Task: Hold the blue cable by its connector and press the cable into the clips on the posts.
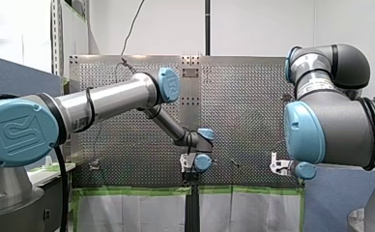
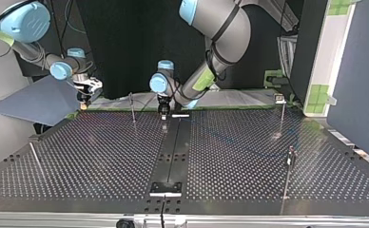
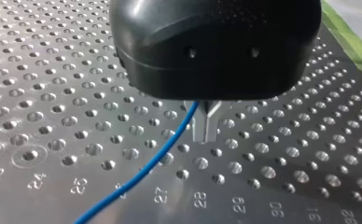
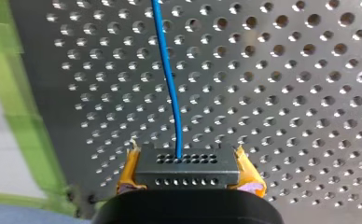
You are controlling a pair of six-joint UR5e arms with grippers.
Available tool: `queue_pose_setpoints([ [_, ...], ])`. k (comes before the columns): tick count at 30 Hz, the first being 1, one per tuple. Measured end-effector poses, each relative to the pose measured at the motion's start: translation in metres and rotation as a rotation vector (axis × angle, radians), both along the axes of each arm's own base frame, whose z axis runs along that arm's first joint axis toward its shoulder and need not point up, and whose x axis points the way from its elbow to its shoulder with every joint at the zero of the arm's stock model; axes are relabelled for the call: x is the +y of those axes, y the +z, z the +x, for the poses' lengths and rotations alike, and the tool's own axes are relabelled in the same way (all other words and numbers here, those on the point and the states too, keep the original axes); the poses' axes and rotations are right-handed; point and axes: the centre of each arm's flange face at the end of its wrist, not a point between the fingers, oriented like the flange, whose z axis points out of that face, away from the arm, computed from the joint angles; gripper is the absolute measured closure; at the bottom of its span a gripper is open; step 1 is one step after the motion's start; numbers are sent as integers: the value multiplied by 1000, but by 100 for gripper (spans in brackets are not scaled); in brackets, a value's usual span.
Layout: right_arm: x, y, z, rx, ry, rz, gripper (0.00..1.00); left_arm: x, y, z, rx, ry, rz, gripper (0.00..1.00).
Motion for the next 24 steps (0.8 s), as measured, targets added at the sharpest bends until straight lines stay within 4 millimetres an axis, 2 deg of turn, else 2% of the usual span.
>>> queue_pose_setpoints([
  [10, -36, 26, -4, 1, 1, -63, 100, 7, -6, -1, 11, 18, 17, 100],
  [16, -45, 33, -5, 0, 8, -84, 100, 7, -6, -1, 11, 13, 21, 100],
  [17, -45, 33, -5, -1, 9, -85, 100, 6, -6, -2, 10, 9, 20, 89],
  [18, -45, 32, -5, -1, 11, -85, 100, 5, -5, -2, 9, 6, 20, 89],
  [20, -45, 32, -4, -1, 14, -84, 100, 3, -5, -3, 7, -2, 22, 61],
  [21, -44, 32, -3, -1, 16, -84, 100, 3, -5, -3, 7, -7, 24, 61],
  [22, -44, 32, -3, -1, 17, -83, 100, 2, -6, -4, 7, -12, 27, 45],
  [23, -44, 32, -2, -1, 18, -83, 100, 1, -6, -5, 7, -19, 30, 36],
  [24, -44, 32, -2, -1, 19, -82, 100, 0, -7, -6, 8, -24, 32, 36],
])
